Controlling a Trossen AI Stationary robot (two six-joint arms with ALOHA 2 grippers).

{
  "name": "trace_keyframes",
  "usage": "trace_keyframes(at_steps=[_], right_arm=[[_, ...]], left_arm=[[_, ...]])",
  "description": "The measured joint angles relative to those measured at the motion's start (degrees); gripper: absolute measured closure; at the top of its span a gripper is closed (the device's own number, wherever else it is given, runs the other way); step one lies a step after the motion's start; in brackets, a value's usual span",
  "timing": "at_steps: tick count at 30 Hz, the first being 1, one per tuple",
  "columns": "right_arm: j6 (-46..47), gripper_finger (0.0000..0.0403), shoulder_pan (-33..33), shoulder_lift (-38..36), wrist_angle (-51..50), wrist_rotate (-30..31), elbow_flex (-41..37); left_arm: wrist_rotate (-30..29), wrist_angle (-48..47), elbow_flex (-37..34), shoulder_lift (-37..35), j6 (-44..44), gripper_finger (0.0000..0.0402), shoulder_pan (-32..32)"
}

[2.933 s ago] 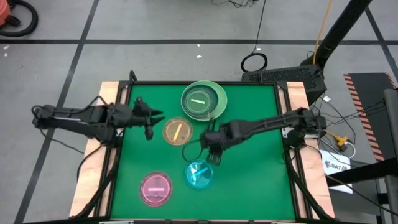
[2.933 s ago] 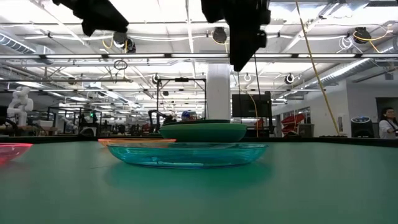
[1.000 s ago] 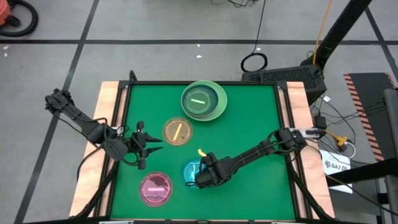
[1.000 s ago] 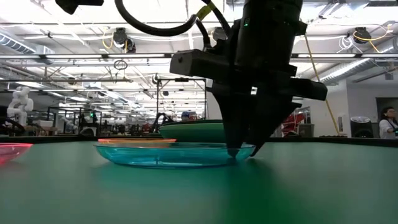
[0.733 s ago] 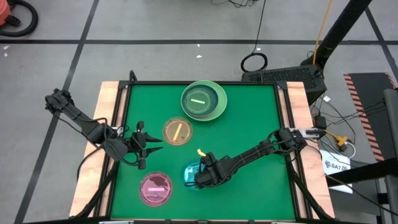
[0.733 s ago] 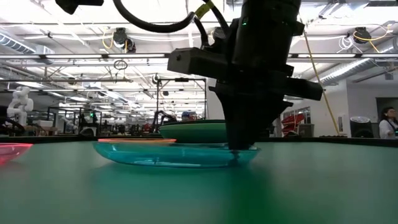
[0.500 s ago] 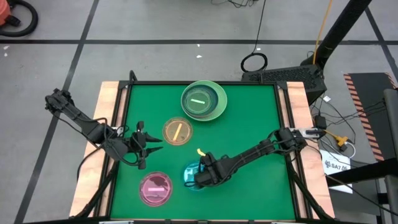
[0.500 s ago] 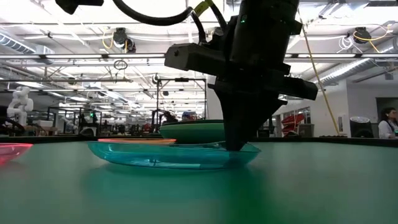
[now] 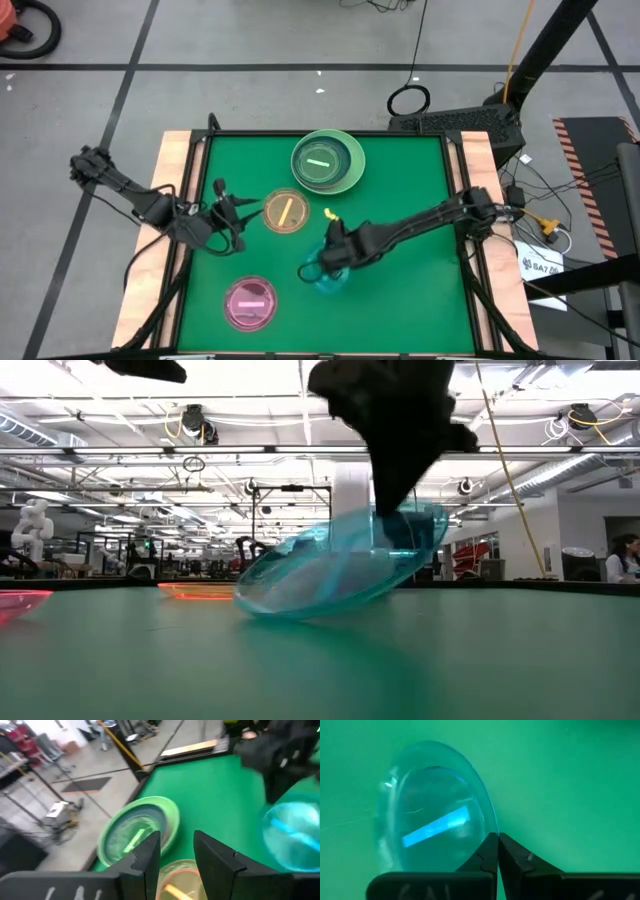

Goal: Stack plastic plates
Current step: Stack the blue transparent plate on top of the green transparent plate

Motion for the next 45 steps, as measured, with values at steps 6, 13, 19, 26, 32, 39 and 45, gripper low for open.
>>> trace_keyframes(at_steps=[6,13,19,26,32,39,45], right_arm=[[-11.54,0.0402,-5.16,-6.67,-2.55,-3.62,0.00],[-21.37,0.0402,-11.85,-13.04,-3.24,-9.80,0.00],[-27.67,0.0402,-17.74,-16.59,-3.57,-13.73,0.00],[-36.17,0.0403,-28.11,-17.58,-3.47,-18.49,0.00],[-44.77,0.0403,-40.55,-17.16,-2.43,-21.36,0.00],[-50.64,0.0403,-55.00,-13.15,12.15,-25.00,0.00],[-49.13,0.0403,-60.20,-5.23,24.53,-34.53,0.00]], left_arm=[[-1.79,-2.09,0.00,0.00,2.56,0.0278,3.67],[-13.68,-7.18,0.00,-0.06,1.23,0.0278,6.43],[-13.91,-7.05,-0.01,-1.43,2.85,0.0278,6.97],[-14.74,-4.98,-0.02,-5.26,6.71,0.0278,7.34],[-18.20,-5.14,-0.02,-8.22,8.77,0.0278,7.49],[-18.56,-3.32,-0.02,-9.12,13.01,0.0278,9.65],[-18.54,0.88,0.02,-9.00,17.29,0.0278,11.42]])
